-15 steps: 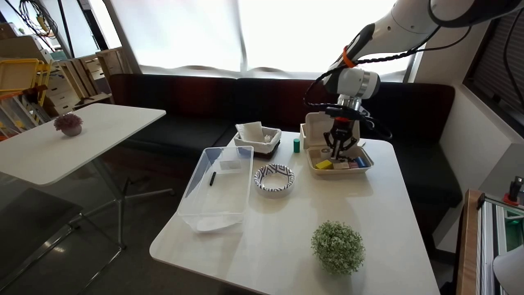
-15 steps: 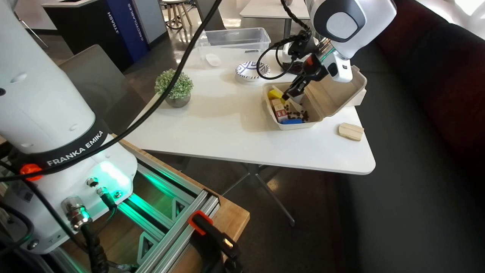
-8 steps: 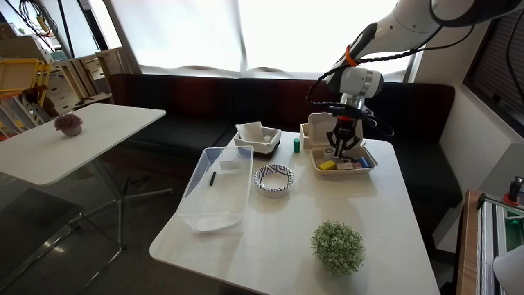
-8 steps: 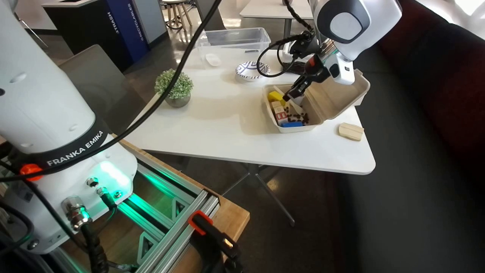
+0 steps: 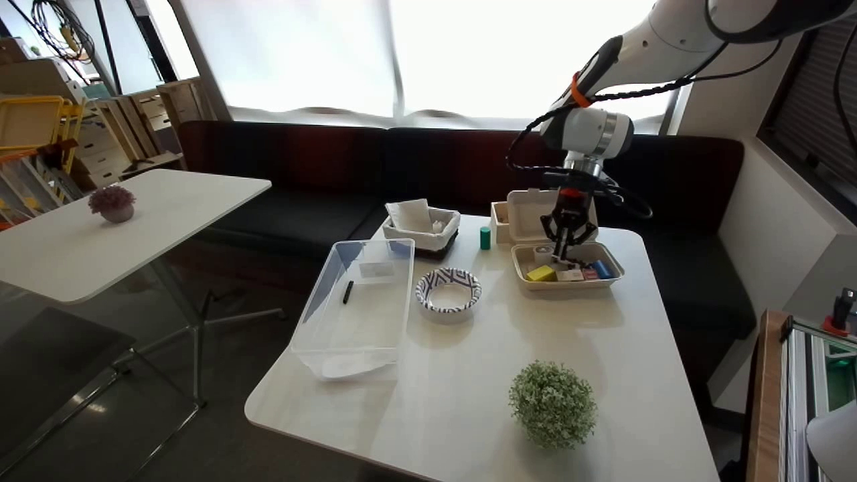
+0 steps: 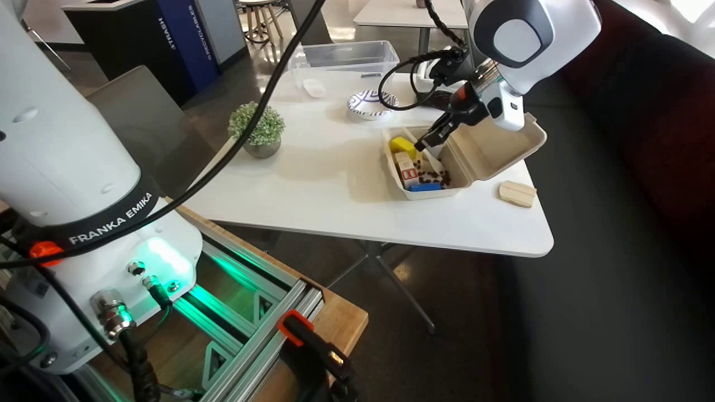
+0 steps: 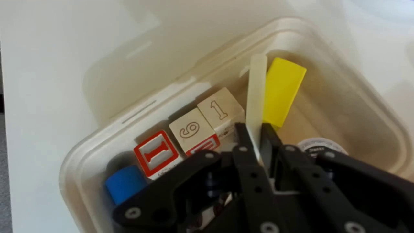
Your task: Use the plastic spoon to move some of the beans from the takeaway pack to the white plate
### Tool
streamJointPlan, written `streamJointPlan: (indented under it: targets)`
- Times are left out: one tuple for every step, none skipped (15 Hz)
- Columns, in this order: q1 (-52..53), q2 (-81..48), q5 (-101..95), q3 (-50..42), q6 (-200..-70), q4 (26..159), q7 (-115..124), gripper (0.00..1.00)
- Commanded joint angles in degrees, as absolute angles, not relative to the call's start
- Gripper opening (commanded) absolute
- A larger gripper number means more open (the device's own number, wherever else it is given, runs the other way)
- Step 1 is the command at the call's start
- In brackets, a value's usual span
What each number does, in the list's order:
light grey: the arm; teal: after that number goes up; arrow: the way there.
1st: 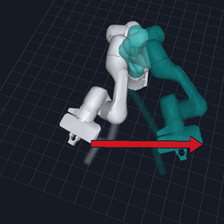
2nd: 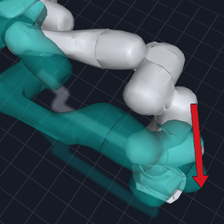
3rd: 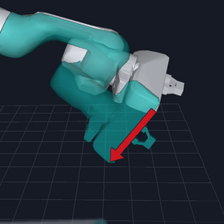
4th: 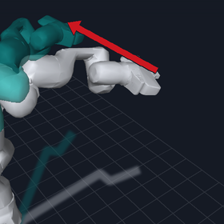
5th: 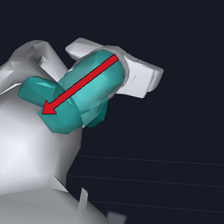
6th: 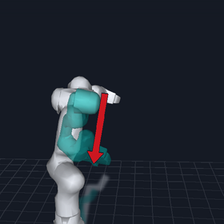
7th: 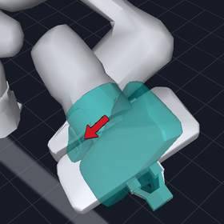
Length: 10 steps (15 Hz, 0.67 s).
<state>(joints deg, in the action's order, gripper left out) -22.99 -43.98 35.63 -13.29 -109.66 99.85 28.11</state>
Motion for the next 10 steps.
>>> streamJointPlan:
  targets:
    - [-23.0,-42.8,36.7,-14.1,-108.5,101.6,28.7,0.03]
    - [-23.0,-42.7,36.8,-14.3,-108.5,101.7,28.7,0.03]
    - [-23.0,-42.7,36.8,-14.4,-108.8,101.8,28.7,0.03]
    - [-23.1,-42.7,36.8,-14.5,-108.8,101.8,28.6,0.03]
    - [-23.1,-42.9,36.7,-14.7,-108.9,101.7,28.6,0.03]
    - [-23.2,-43.1,36.8,-14.7,-108.9,101.6,28.5,0.03]
    - [-23.3,-43.1,37.0,-14.8,-109.2,101.6,28.5,0.03]
    - [-23.5,-43.2,37.1,-14.8,-109.2,101.5,28.5,0.03]
    - [-23.6,-43.3,37.1,-14.9,-109.2,101.4,28.5,0.03]
    - [-23.7,-43.3,37.1,-15.0,-109.3,101.4,28.5,0.03]
